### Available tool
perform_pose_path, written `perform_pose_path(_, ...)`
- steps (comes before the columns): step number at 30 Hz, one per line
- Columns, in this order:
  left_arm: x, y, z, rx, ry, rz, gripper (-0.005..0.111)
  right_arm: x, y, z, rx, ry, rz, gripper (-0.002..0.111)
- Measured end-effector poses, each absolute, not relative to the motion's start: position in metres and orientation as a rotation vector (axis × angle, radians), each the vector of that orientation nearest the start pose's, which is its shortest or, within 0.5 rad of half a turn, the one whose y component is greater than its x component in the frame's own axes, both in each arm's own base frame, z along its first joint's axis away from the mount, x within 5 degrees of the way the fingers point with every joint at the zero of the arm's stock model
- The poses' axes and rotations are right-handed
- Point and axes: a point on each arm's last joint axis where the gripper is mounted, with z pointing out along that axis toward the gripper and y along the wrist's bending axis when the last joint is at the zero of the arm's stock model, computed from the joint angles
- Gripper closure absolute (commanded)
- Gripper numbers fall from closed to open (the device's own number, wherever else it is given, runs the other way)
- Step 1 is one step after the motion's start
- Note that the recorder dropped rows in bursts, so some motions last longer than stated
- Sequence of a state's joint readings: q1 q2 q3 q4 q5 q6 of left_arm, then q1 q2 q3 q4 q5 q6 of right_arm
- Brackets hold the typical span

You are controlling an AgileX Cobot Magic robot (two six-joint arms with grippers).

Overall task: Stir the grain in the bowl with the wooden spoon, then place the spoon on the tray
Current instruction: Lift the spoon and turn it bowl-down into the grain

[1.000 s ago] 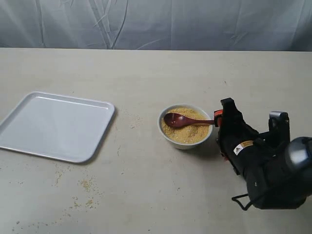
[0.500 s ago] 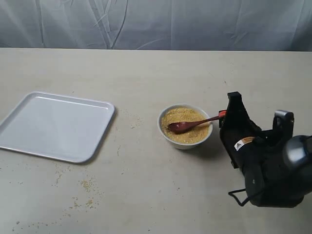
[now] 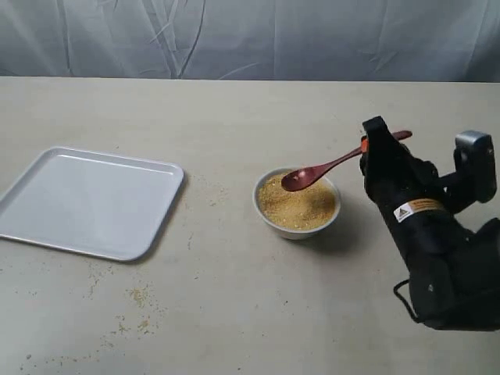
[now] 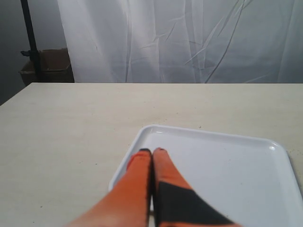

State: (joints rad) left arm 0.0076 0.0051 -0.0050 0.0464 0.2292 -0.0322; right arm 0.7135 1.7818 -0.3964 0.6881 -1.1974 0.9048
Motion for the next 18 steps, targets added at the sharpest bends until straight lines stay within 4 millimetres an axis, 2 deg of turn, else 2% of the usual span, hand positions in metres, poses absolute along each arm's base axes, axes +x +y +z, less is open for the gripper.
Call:
perform_pose_path(4, 0.056, 0.001, 0.194, -0.003, 1.713, 0.024, 0.106, 0.226, 0.13, 0.176, 0.544, 1.565, 0.734, 0.109)
perform_pose_path(5, 0.056, 0.001, 0.194, -0.003, 1.713, 0.024, 0.106, 0.224, 0.134, 0.195, 0.353, 1.534, 0.661, 0.109)
perform_pose_path(7, 0.056, 0.001, 0.194, -0.003, 1.713, 0.024, 0.106, 0.222, 0.14, 0.216, 0.108, 1.531, 0.523, 0.109)
perform_pose_path(8, 0.056, 0.001, 0.194, -0.003, 1.713, 0.024, 0.106, 0.223, 0.141, 0.219, 0.051, 1.544, 0.487, 0.109)
perform_pose_path(11, 0.056, 0.001, 0.194, -0.003, 1.713, 0.024, 0.106, 0.224, 0.145, 0.214, -0.063, 1.6, 0.398, 0.109)
perform_pose_path(18, 0.056, 0.001, 0.194, -0.003, 1.713, 0.024, 0.106, 0.236, 0.154, 0.173, -0.129, 1.681, 0.296, 0.109)
